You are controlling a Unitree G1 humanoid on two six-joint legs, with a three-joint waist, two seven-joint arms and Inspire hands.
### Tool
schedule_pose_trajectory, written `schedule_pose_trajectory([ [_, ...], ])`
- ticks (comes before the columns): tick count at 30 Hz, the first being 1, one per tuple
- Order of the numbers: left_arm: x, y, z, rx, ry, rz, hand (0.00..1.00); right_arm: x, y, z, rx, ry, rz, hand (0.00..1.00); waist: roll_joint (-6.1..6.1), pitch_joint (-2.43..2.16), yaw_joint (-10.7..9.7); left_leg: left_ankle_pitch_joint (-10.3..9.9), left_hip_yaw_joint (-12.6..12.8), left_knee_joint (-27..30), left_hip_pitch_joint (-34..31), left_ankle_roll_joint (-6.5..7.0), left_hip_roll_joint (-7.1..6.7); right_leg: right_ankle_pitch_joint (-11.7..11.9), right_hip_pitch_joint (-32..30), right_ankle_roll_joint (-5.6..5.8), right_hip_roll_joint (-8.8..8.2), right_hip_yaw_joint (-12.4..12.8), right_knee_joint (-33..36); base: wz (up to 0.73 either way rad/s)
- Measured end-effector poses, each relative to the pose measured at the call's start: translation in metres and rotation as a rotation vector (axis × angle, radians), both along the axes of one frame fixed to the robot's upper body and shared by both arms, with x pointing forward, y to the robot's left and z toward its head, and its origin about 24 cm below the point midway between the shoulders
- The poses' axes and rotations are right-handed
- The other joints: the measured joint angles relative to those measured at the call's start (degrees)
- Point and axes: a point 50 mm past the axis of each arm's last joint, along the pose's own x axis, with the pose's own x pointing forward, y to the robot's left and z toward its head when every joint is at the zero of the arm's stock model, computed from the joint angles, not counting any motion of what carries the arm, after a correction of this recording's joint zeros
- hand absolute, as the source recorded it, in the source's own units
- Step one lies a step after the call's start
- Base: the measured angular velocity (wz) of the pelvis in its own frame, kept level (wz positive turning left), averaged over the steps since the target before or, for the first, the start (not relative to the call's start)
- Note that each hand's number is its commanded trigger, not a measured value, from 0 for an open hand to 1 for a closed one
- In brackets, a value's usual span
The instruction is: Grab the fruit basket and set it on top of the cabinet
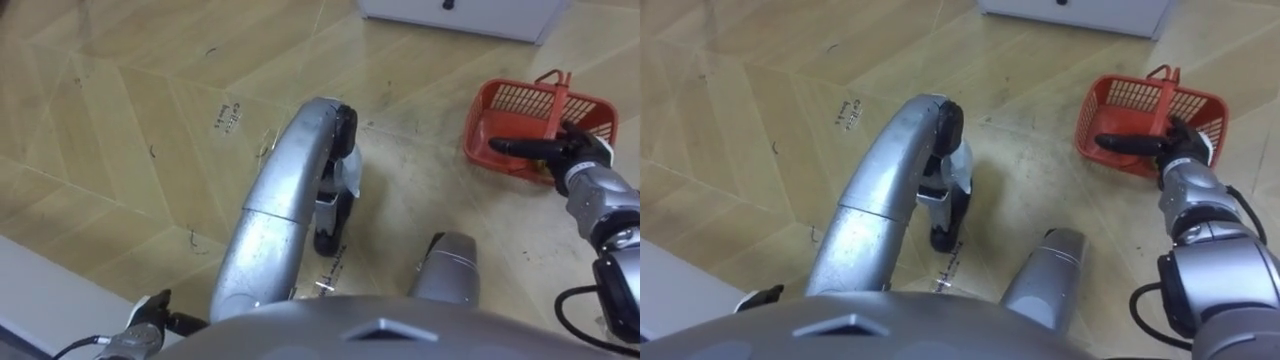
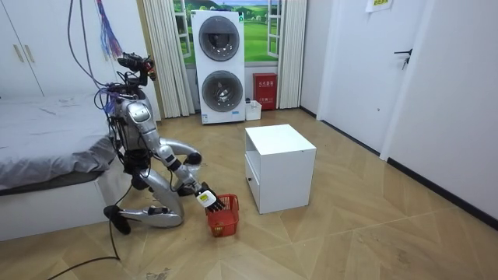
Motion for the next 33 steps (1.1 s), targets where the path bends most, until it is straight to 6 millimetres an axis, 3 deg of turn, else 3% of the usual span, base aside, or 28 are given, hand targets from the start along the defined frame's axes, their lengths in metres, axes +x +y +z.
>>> schedule_pose_trajectory([
  [9,0.010,-0.007,-0.001,-0.013,-0.002,-0.042,0.00,0.000,0.005,-0.004,-0.008,0.038,0.044,0.00,-0.54,0.32,0.0,0.2,0.3,0.2,0.0,0.41,-0.14,0.0,0.3,0.01,-0.05,0.0,0.1,0.00],
  [11,0.015,-0.008,-0.001,-0.014,-0.013,-0.045,0.00,-0.001,0.005,-0.004,-0.004,0.040,0.045,1.00,-0.48,0.29,0.0,0.2,0.3,0.2,0.0,0.43,-0.16,0.0,0.3,0.01,-0.07,0.0,0.2,0.00],
  [18,0.029,-0.015,-0.001,-0.027,-0.042,-0.073,0.00,-0.002,0.007,-0.006,-0.013,0.060,0.070,1.00,-0.26,0.17,0.0,0.2,0.2,0.2,0.0,0.42,-0.15,0.0,0.3,0.01,0.02,-0.1,0.2,0.00],
  [23,0.029,-0.019,-0.003,-0.037,-0.039,-0.080,0.00,-0.003,0.010,-0.008,-0.023,0.080,0.101,1.00,-0.19,0.14,0.0,0.3,0.1,0.3,0.1,0.40,-0.12,0.0,0.5,0.02,0.21,-0.1,0.2,0.00],
  [33,0.045,-0.020,-0.001,-0.030,-0.059,-0.086,0.00,-0.007,0.022,-0.017,0.016,0.109,0.107,1.00,-0.87,0.54,-0.2,0.9,-0.6,0.4,0.3,-0.11,-0.10,0.0,0.9,0.03,0.91,-0.4,0.8,0.00],
])
